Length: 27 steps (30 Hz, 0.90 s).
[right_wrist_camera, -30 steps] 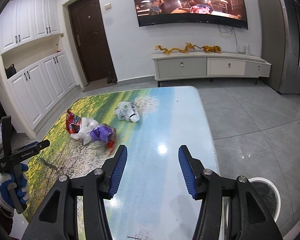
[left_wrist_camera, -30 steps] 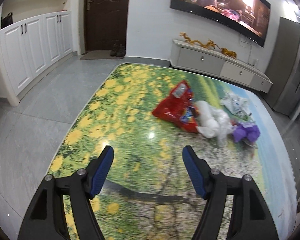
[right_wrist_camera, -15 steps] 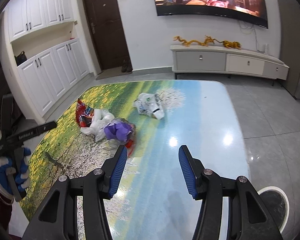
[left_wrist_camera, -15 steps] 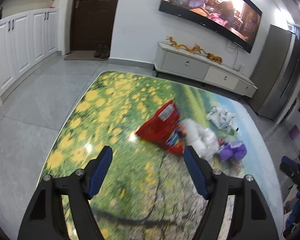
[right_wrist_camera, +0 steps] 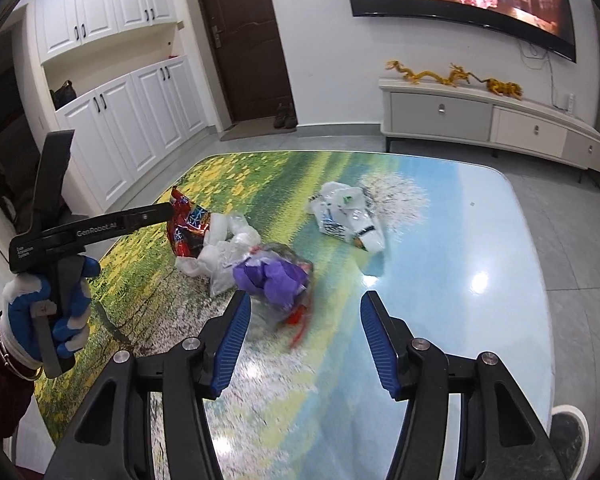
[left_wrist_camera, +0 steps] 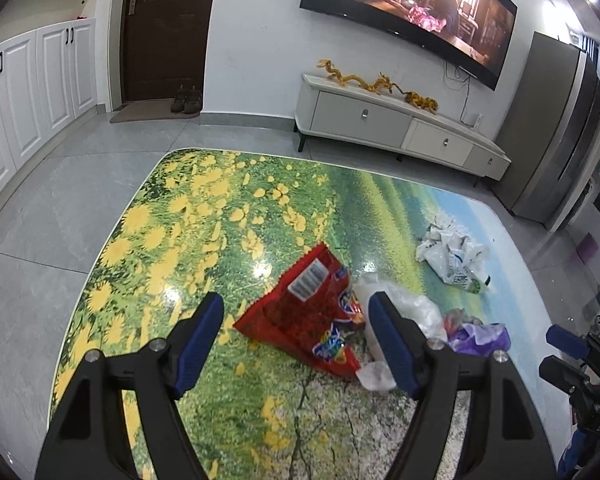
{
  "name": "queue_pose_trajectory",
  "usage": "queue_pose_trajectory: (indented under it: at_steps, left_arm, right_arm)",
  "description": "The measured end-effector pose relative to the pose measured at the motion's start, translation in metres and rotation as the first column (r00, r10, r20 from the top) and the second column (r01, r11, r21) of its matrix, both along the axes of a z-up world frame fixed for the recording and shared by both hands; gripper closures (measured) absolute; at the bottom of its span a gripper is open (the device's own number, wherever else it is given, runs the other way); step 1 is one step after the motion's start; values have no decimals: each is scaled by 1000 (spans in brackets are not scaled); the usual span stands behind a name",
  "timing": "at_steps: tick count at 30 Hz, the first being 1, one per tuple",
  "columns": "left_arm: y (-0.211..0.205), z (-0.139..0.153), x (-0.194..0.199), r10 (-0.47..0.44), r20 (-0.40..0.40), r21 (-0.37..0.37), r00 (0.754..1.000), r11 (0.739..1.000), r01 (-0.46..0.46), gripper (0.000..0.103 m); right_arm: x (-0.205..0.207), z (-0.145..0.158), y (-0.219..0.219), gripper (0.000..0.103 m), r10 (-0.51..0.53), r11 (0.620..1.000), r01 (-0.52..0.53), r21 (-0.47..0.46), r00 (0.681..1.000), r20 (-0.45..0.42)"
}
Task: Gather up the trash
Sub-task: 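Grasp the red chip bag with the left tool while the right grasps purple wrapper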
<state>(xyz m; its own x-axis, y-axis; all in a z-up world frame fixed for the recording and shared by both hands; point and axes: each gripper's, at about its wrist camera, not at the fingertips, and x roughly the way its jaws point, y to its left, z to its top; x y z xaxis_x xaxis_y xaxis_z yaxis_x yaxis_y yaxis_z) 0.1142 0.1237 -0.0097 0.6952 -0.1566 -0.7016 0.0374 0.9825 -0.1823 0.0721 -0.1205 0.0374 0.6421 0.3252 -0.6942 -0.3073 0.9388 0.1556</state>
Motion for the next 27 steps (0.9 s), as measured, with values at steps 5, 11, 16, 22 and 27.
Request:
queue_pose_trajectory:
  at_steps: [5, 11, 16, 22, 27]
  left_arm:
    - [-2, -10, 14, -15, -28, -6, 1000, 1000, 14, 29]
    - [-4, -22, 28, -33, -56, -19, 998, 999, 32, 29]
    - [-2, -28, 31, -37, -72, -45, 997, 998, 34, 30]
    - [3, -33, 21, -35, -77, -74, 996, 997, 29, 39]
    - [1, -34, 11, -57, -81, -95, 995, 994, 50, 59]
  right_arm:
    - [18, -7, 11, 44, 33, 999, -33, 17, 999, -19]
    - [35, -21, 25, 44, 68, 997, -65, 44, 996, -55]
    - [48, -29, 32, 44, 89, 994, -84, 66, 993, -75]
    - [48, -37, 27, 81, 110, 991, -103, 82, 989, -96]
    - [36, -39, 18, 84, 108, 990, -99, 98, 989, -98]
